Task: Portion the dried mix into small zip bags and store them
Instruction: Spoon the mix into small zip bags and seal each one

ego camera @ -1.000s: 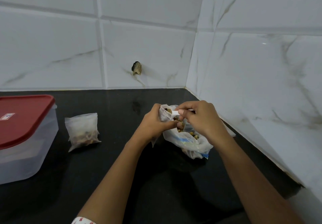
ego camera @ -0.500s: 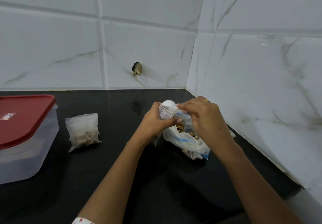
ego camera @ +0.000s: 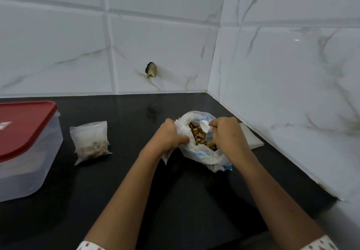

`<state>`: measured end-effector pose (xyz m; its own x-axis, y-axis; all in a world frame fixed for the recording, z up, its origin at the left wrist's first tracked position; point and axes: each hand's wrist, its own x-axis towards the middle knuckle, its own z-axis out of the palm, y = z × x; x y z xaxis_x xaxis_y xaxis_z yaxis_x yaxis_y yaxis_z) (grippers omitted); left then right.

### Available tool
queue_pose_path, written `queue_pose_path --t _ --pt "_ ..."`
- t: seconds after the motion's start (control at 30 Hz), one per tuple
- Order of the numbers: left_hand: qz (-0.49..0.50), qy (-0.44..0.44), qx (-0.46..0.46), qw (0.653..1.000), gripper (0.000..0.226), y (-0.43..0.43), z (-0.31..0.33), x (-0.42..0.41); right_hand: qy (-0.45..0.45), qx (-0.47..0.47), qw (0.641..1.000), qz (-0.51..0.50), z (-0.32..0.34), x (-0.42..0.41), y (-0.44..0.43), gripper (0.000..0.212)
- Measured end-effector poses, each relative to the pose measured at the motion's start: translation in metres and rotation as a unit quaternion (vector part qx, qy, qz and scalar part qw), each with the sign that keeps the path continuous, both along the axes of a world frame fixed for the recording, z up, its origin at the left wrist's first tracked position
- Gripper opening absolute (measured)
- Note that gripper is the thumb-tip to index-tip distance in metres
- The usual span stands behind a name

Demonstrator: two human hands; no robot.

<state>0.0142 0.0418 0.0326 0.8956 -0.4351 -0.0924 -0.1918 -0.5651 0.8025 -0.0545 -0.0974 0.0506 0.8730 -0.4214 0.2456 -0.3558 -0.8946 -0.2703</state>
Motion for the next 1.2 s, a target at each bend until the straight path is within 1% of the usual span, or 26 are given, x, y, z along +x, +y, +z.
queue_pose_path --t 0.1,0.17,0.3,0.37,0.4,0.5,0.57,0.67,0.73,0.8,0.87,0.93,1.03,1.1,1.17,1.2 --pt "0.022 0.005 0.029 0.999 0.077 -0.001 0.001 0.001 0.049 -0.026 0.998 0.008 -0.002 0.006 0.001 0.031" --pt "0.020 0.034 0.023 0.999 0.076 -0.001 0.000 0.001 0.061 -0.034 0.997 0.013 -0.002 0.007 0.002 0.030" --pt "0.029 0.088 -0.026 0.995 0.072 0.001 -0.004 0.002 -0.006 -0.003 1.000 0.030 -0.007 0.004 0.001 0.030" --pt "0.038 0.109 -0.058 0.992 0.071 0.000 -0.005 0.003 -0.007 -0.014 1.000 0.027 -0.006 0.005 0.000 0.030" --pt "0.041 0.121 -0.071 0.989 0.071 -0.001 -0.006 0.003 0.005 -0.022 1.000 0.020 -0.005 0.005 0.000 0.030" --pt "0.050 0.151 -0.103 0.982 0.070 -0.001 -0.007 0.004 0.077 -0.032 0.996 0.015 0.000 0.007 0.005 0.032" --pt "0.044 0.166 -0.120 0.978 0.069 0.001 -0.008 0.003 0.079 -0.020 0.996 0.028 0.000 0.005 0.009 0.032" --pt "0.038 0.181 -0.147 0.972 0.073 0.001 -0.010 0.004 -0.002 0.022 0.999 0.044 -0.004 -0.001 0.010 0.031" --pt "0.034 0.183 -0.167 0.968 0.087 0.000 -0.011 0.004 -0.025 0.054 0.997 0.048 -0.007 -0.001 0.007 0.030" --pt "0.024 0.184 -0.191 0.964 0.101 -0.002 -0.015 0.006 -0.035 0.121 0.991 0.039 -0.007 0.001 0.003 0.027" --pt "0.015 0.187 -0.214 0.959 0.103 -0.005 -0.021 0.010 -0.053 0.232 0.971 0.014 -0.009 0.004 -0.004 0.024" --pt "0.005 0.181 -0.209 0.961 0.104 -0.005 -0.019 0.010 -0.071 0.346 0.935 -0.023 -0.013 0.007 -0.011 0.021" --pt "0.011 0.176 -0.188 0.966 0.107 -0.004 -0.019 0.012 -0.062 0.443 0.892 -0.064 -0.015 0.010 -0.019 0.017" --pt "0.008 0.177 -0.184 0.967 0.108 -0.003 -0.022 0.016 -0.065 0.475 0.875 -0.073 -0.015 0.010 -0.021 0.015" --pt "0.002 0.172 -0.190 0.967 0.104 -0.002 -0.019 0.011 -0.054 0.459 0.884 -0.073 -0.013 0.010 -0.020 0.015" --pt "0.001 0.171 -0.196 0.966 0.097 -0.003 -0.016 0.006 -0.044 0.441 0.894 -0.069 -0.012 0.010 -0.019 0.015"
